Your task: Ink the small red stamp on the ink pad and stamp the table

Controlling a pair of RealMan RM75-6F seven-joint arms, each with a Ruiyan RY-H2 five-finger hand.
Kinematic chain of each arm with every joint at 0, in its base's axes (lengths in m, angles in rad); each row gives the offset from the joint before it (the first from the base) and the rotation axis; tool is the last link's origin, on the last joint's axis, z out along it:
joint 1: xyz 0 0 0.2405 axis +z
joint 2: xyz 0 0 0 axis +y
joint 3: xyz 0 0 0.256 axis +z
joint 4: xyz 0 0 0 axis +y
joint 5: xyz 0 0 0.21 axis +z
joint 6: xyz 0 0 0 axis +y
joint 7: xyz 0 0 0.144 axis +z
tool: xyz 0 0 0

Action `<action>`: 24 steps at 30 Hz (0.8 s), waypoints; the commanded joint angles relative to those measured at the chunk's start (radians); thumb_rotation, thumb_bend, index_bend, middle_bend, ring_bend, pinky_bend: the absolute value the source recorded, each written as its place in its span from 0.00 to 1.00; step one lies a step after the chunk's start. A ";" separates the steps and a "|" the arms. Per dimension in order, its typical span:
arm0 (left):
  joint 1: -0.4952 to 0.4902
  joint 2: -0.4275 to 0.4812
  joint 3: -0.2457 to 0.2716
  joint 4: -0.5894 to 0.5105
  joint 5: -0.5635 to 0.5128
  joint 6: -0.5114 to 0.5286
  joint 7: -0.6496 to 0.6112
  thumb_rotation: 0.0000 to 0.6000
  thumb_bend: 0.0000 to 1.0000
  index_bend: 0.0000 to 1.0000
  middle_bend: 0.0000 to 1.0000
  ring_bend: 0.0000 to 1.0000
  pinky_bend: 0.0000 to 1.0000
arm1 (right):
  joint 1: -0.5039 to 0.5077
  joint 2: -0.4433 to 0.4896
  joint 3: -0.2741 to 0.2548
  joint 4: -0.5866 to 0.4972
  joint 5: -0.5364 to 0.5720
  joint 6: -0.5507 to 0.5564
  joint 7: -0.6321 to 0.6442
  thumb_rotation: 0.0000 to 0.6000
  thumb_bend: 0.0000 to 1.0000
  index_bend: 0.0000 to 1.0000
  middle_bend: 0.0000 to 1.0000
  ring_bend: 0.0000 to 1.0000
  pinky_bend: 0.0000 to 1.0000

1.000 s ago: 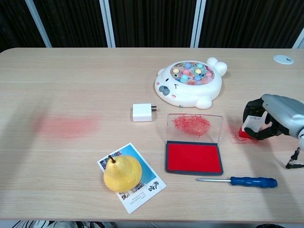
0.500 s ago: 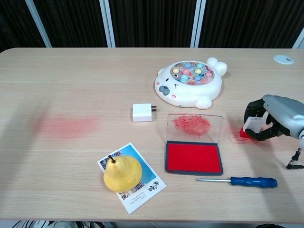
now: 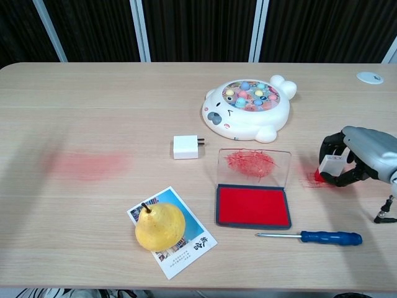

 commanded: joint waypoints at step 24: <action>0.000 0.001 0.001 0.000 0.001 0.000 0.000 1.00 0.00 0.00 0.00 0.00 0.00 | 0.000 0.016 0.004 -0.035 0.030 -0.017 -0.023 1.00 0.26 0.32 0.26 0.24 0.33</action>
